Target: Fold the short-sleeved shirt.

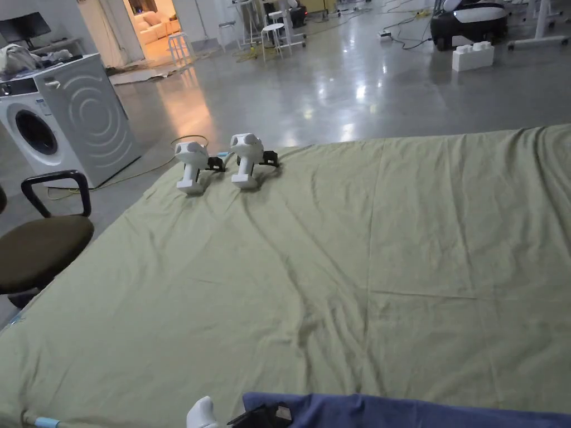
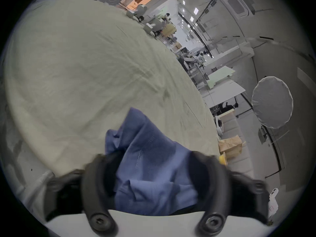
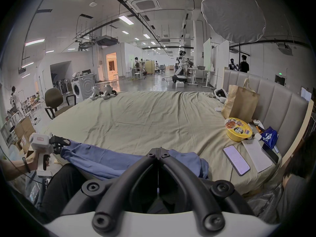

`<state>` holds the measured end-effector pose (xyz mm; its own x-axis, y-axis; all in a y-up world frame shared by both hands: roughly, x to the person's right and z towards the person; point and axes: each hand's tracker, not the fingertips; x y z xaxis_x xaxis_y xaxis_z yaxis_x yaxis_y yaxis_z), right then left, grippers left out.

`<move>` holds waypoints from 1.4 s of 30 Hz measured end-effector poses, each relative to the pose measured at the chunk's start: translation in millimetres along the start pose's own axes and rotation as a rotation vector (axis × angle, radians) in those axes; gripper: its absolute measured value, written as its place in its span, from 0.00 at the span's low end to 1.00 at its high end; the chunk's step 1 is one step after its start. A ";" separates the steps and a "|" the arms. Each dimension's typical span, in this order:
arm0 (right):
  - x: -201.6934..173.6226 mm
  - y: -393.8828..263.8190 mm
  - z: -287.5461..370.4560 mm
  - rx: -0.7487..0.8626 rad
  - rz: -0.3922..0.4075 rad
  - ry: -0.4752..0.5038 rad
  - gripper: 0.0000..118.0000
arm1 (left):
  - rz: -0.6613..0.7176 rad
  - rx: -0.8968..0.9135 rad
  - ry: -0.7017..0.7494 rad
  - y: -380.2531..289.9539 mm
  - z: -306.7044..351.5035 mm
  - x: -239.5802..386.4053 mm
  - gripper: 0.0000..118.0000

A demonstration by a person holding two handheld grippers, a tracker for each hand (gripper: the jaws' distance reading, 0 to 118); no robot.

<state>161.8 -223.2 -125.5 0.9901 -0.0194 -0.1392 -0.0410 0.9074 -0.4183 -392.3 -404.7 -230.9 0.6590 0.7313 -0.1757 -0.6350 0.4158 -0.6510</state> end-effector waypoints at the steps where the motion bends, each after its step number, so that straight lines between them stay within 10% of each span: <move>1: 1.1 -0.2 -0.3 -0.002 -0.004 0.002 0.02 | 0.003 -0.018 0.007 0.0 -6.7 1.5 0.12; 11: 15.7 -5.1 11.0 -0.013 -0.043 -0.021 0.02 | 0.144 0.177 -0.011 31.9 20.5 17.0 0.05; 20: 31.7 -11.3 10.5 0.011 -0.142 -0.007 0.02 | -0.262 0.261 0.071 60.4 68.8 125.9 0.05; 29: 19.4 -11.1 24.7 0.040 -0.049 -0.040 0.02 | -0.499 -0.175 -0.028 -69.4 -94.6 209.2 0.06; 33: 27.3 -22.2 31.4 0.017 -0.070 -0.045 0.02 | -0.459 -0.280 -0.033 -93.8 -130.6 203.7 0.91; 37: 44.1 -37.6 30.9 -0.005 -0.146 -0.047 0.02 | -0.420 -0.182 -0.183 -78.2 -96.3 209.9 0.91; 40: 52.8 -42.9 30.3 -0.013 -0.199 -0.029 0.02 | -0.388 -0.084 -0.111 -56.6 -73.9 198.2 0.77; 41: 54.6 -44.1 31.3 -0.013 -0.204 -0.027 0.02 | -0.332 -0.077 -0.130 -55.5 -76.8 190.6 0.51; 42: 56.6 -45.3 32.4 -0.012 -0.212 -0.027 0.02 | -0.300 -0.099 -0.103 -59.1 -85.7 186.5 0.03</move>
<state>224.0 -251.8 -85.4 0.9799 -0.1979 -0.0230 0.1670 0.8789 -0.4468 -197.3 -339.2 -288.5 0.7632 0.6372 0.1074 -0.3732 0.5703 -0.7317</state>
